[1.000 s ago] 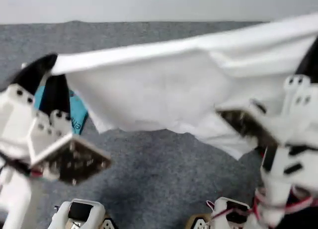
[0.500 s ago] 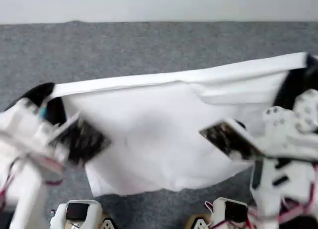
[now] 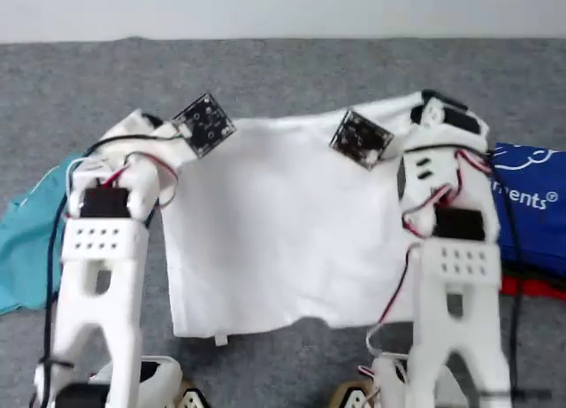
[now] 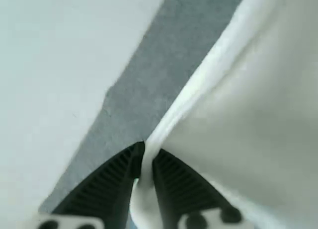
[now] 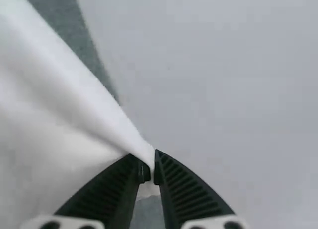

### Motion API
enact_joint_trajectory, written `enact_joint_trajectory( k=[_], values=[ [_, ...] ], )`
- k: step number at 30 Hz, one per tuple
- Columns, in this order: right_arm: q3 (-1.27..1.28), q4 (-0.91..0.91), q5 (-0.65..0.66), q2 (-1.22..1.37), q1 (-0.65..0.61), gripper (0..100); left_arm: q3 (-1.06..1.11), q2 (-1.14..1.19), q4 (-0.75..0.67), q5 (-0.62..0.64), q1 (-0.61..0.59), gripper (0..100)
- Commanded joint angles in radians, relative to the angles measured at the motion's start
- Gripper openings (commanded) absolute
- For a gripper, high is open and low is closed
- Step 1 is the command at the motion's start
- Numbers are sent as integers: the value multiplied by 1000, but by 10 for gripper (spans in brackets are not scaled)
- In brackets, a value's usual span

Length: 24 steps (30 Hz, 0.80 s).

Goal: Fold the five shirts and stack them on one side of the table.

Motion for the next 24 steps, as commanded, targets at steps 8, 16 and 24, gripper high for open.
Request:
enact_joint_trajectory(
  k=[8,16,24],
  values=[
    [-384,-427,11,524,-5,10,-297,387,-333,-6,-6,6],
    [-793,-420,11,829,-33,10,-613,638,-331,-8,-5,6],
    [-875,-417,12,918,-41,10,-650,674,-242,-8,-2,6]
  ],
)
